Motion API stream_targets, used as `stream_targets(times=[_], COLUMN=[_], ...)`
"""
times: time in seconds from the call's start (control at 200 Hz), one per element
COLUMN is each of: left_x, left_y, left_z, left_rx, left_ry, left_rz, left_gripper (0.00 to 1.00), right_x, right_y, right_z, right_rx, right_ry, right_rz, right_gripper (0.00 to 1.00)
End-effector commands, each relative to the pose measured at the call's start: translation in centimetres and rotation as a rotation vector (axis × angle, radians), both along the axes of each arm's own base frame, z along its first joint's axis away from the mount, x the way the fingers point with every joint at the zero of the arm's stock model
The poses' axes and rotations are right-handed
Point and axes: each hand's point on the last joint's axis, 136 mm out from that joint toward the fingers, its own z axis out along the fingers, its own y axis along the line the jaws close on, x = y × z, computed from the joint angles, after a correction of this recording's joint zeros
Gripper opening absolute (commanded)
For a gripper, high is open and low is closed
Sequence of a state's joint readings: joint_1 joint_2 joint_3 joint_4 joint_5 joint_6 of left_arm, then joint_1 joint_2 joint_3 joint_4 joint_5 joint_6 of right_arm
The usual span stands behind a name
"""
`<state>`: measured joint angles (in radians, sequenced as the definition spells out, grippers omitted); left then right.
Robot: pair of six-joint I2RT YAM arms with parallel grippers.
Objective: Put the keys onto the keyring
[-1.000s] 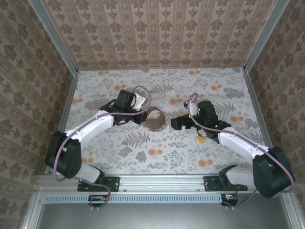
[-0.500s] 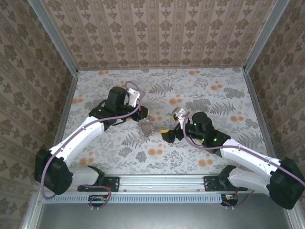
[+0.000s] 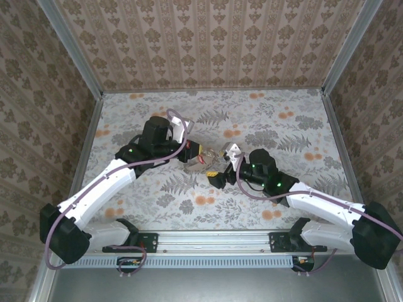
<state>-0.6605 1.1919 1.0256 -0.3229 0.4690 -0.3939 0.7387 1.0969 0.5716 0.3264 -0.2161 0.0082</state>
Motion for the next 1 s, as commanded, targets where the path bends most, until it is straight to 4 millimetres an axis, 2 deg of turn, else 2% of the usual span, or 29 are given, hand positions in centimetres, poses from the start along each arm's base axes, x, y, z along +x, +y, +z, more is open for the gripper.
stream_targets(times=[0.0,0.09,0.24,0.515,0.745,0.84,0.87,0.995], left_x=[-0.1,-0.6,-1.2,-2.4,-2.8,-2.9,-2.9,-2.9], left_y=[0.0,0.1,0.0,-0.5,-0.8,-0.9,-0.9,-0.8], left_z=[3.8,3.8,3.8,4.7,5.0,5.2,5.3,5.1], left_rx=[-0.055,-0.048,-0.045,-0.081,-0.104,-0.114,-0.116,-0.106], left_ry=[-0.073,-0.077,-0.073,-0.085,-0.079,-0.076,-0.079,-0.079], left_rz=[0.004,-0.018,-0.056,-0.120,-0.142,-0.145,-0.146,-0.142], left_gripper=[0.00,0.00,0.00,0.00,0.00,0.00,0.00,0.00], right_x=[1.2,1.0,0.1,0.6,0.1,0.4,0.5,0.3], right_y=[-0.4,-0.7,-0.2,0.5,2.4,2.8,2.8,2.8], right_z=[2.5,2.6,2.6,3.9,4.3,3.9,3.9,4.0], right_rx=[-0.004,-0.031,-0.030,0.006,0.044,0.046,0.047,0.049], right_ry=[-0.101,-0.119,-0.133,-0.159,-0.141,-0.131,-0.133,-0.140], right_rz=[-0.052,-0.048,0.014,0.018,0.117,0.122,0.119,0.123], right_gripper=[1.00,1.00,1.00,0.96,0.91,0.82,0.75,0.36])
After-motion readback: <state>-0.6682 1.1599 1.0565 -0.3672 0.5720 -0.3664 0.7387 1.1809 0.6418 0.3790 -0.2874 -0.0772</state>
